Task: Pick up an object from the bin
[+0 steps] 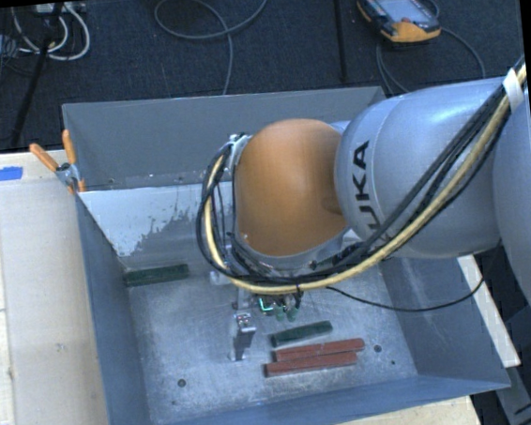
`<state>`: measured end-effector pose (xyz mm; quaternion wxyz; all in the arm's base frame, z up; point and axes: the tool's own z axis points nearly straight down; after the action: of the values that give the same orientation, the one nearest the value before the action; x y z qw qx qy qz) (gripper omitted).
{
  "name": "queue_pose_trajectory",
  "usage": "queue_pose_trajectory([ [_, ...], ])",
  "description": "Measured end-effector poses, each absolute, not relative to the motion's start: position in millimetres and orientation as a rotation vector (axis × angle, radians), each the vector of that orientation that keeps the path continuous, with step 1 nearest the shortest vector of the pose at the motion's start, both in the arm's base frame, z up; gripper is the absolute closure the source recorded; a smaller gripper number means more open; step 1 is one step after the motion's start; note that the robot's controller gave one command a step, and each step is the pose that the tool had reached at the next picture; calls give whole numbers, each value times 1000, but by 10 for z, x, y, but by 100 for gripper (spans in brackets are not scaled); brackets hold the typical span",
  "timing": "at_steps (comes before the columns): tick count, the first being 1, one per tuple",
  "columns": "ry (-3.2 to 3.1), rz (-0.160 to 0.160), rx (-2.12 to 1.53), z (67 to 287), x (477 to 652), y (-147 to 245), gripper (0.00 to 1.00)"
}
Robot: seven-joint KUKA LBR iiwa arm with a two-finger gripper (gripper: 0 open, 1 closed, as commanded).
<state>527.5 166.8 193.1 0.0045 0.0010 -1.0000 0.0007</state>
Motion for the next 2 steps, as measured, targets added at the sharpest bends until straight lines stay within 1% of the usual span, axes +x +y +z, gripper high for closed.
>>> queue_pose_trajectory([
  [1, -3140, 0, -3, 1970, 5295, 1659, 0],
  [2, -3145, -2, 58, 1395, 5319, 1197, 0],
])
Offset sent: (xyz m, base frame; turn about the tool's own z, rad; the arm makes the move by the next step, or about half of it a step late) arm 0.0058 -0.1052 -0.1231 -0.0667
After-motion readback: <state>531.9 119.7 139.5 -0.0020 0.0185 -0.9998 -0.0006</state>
